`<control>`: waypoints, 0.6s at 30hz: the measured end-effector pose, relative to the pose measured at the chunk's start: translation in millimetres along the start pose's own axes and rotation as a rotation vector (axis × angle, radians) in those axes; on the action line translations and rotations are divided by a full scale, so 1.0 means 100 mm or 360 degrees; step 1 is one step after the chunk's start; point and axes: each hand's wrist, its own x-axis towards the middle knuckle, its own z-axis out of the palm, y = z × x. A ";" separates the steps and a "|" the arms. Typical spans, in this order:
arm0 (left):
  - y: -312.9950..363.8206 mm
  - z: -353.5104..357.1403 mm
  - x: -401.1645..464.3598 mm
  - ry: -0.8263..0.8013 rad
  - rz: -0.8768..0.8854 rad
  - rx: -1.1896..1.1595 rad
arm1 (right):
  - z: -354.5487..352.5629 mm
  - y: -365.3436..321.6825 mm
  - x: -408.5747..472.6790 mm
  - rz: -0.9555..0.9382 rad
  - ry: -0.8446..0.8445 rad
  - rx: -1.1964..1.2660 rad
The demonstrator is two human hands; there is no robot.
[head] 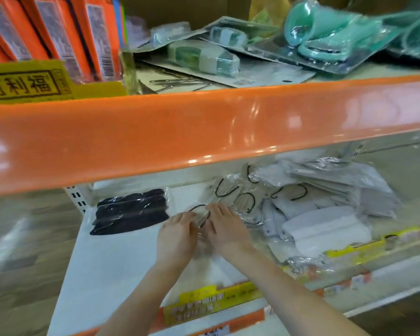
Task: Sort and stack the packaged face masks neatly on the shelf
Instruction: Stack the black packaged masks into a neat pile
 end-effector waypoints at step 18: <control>0.77 0.64 0.02 -0.0340 0.0135 0.0167 | -0.10 0.96 -0.36 0.0042 0.0061 -0.0304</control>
